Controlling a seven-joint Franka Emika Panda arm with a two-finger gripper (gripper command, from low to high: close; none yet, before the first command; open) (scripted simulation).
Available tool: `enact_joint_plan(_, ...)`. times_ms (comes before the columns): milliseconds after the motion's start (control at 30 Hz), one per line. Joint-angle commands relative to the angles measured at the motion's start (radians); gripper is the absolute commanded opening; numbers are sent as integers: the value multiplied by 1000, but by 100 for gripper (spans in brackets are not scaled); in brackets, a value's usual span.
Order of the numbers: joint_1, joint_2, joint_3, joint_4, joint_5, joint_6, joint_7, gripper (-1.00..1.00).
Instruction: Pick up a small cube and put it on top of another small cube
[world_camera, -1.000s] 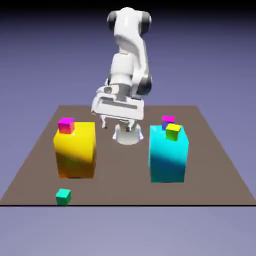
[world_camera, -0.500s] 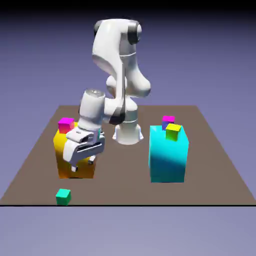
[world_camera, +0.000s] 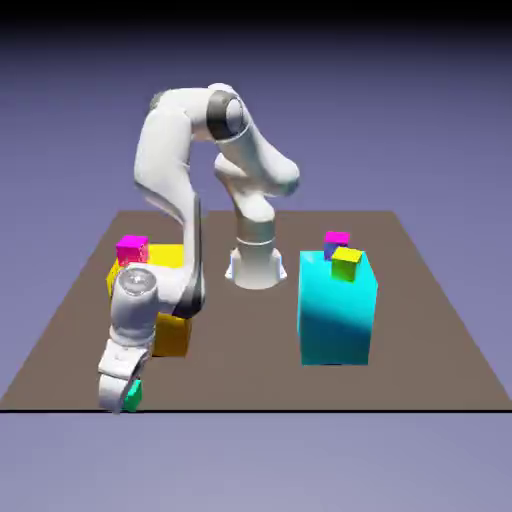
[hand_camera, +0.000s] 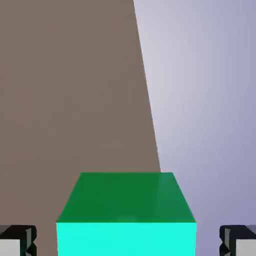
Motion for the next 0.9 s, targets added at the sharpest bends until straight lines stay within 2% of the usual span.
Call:
enact_joint_plan(0, -8, -36, 15, -13, 15, -24, -12, -100)
enact_joint_plan(133, -16, -181, 68, -65, 80, -121, -33, -100)
enact_joint_plan(867, 744, -978, 95, -360, 521, -751, 854, -100)
